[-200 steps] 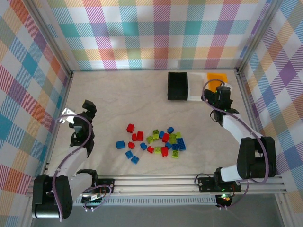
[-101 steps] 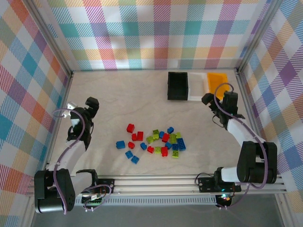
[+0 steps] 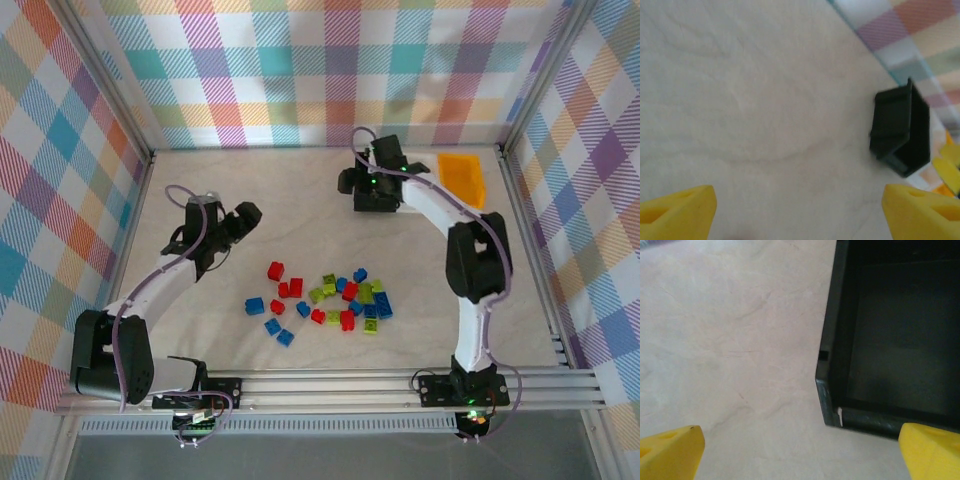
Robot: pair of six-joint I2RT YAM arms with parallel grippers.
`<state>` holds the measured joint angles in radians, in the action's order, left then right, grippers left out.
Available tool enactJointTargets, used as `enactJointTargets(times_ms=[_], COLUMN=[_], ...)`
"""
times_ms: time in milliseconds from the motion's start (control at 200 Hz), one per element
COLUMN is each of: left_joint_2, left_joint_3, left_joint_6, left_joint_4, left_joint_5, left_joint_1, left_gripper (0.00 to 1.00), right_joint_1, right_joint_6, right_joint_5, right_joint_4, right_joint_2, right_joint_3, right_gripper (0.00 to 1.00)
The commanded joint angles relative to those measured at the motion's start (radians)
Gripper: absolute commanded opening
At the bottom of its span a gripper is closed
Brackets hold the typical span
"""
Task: Sort the legos into containers by color
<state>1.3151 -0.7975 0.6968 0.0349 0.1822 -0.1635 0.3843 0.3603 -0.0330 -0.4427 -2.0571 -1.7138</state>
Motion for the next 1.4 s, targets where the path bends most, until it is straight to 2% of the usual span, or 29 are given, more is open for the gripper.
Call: enactJointTargets(times_ms=[0,120,345,570,735,895,1160,1265,1395], left_joint_2=[0.008,-0.001,-0.041,-0.109,-0.164,-0.207,-0.212,-0.182,-0.13], left_joint_3=[-0.021,-0.016,0.006,0.011,0.006,0.012,0.011,-0.006,-0.033], left_joint_6=[-0.037,-0.042,-0.03,-0.041,-0.048,-0.036,-0.03,-0.026,-0.02], left_joint_4=[0.102,0.122,0.15,0.212,0.307,0.345,0.321,0.298,0.261], left_joint_5=[0.05,0.066,0.067,0.043,-0.036,-0.034,0.011,0.037,0.061], left_joint_1=[-0.007,-0.016,-0.021,-0.02,-0.016,0.035,0.068,0.068,0.056], left_gripper=[0.86,0.86,0.86,0.85,0.85,0.85,0.85,0.84,0.82], right_joint_1=[0.01,0.019,0.075,0.169,0.277,0.345,0.343,0.318,0.242], right_joint_6=[-0.002,0.02,0.04,0.11,0.178,0.224,0.168,0.134,0.111], right_joint_5=[0.072,0.078,0.011,-0.044,-0.092,-0.122,-0.071,-0.06,-0.047], right_joint_4=[-0.144,-0.224,-0.343,-0.304,-0.224,-0.174,-0.174,-0.12,-0.074], right_joint_2=[-0.096,-0.217,-0.399,-0.408,-0.403,-0.41,-0.284,-0.16,-0.001], right_joint_3=[-0.165,-0.33,-0.591,-0.622,-0.625,-0.662,-0.602,-0.444,-0.233], right_gripper=[0.99,0.98,0.95,0.94,0.94,0.95,0.95,0.89,0.83])
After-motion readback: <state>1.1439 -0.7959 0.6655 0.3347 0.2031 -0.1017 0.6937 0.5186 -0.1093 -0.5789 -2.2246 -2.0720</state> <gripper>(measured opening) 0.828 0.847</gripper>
